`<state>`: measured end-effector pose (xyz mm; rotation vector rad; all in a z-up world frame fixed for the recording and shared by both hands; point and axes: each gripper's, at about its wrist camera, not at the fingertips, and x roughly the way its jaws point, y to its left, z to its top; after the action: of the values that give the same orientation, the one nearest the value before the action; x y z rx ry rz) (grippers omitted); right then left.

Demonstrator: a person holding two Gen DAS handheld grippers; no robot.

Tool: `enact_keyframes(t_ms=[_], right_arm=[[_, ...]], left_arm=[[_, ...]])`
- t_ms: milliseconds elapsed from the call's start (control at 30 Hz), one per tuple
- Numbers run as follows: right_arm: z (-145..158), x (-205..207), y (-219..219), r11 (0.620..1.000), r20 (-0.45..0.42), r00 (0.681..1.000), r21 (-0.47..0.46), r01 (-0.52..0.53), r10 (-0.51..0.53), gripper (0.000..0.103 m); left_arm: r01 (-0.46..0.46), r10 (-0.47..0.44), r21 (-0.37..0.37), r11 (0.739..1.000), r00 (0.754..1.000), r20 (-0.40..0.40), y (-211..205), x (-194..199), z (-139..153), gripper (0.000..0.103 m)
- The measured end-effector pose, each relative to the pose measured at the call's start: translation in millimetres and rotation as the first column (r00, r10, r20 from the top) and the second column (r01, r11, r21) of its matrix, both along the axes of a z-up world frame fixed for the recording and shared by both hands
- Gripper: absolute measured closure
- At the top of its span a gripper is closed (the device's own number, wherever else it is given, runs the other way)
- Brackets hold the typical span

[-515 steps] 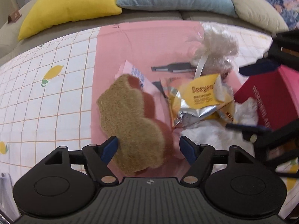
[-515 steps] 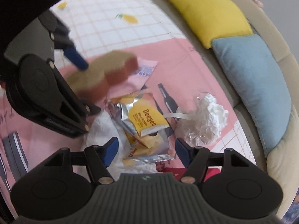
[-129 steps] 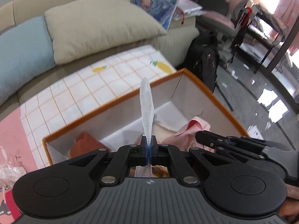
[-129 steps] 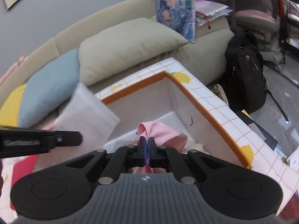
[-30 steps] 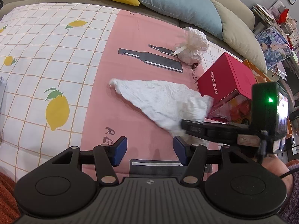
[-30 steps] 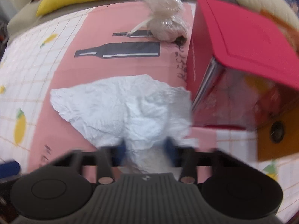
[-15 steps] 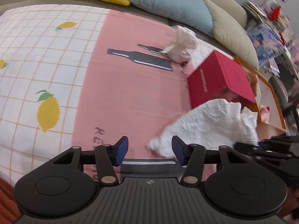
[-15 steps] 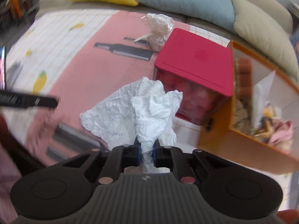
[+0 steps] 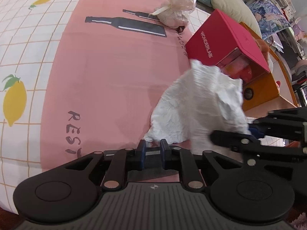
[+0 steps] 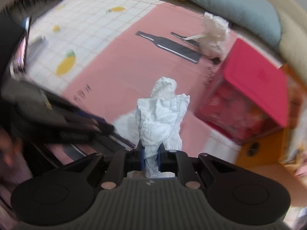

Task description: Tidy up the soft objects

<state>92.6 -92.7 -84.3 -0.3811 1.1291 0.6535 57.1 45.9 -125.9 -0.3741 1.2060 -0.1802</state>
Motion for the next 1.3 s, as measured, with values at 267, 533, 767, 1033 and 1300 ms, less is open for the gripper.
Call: enact_keyframes(t_ms=[267,533,767,1033,1300], right_arm=[[-24.7,37.1,6.8,0.970,-0.190,0.971,0.162,0.179,-0.147,0.092],[-60.2,36.9,11.7,0.966,-0.250,0.957,0.176,0.192,-0.145,0.092],[-57.8,36.7,10.6,0.970,-0.240,0.963,0.176,0.165,-0.120,0.090],[-49.6,29.3,9.3,0.981,-0.191,0.979,0.165,0.107,-0.074,0.074],[-25.7,21.6,-20.1,0.978,-0.097,0.992,0.182,0.098,-0.081,0.053]], left_arm=[[-0.033,0.033,-0.003,0.999,0.999,-0.012,8.4,-2.1,0.5,0.086],[-0.143,0.147,-0.056,0.988,0.987,0.066,30.5,-4.4,28.3,0.086],[-0.004,0.017,-0.122,0.992,0.995,0.100,8.2,21.3,35.1,0.086],[-0.012,0.014,-0.079,0.997,1.000,0.022,-1.9,32.9,10.3,0.086],[-0.052,0.051,-0.059,0.997,0.999,-0.017,12.1,31.9,-0.8,0.086]])
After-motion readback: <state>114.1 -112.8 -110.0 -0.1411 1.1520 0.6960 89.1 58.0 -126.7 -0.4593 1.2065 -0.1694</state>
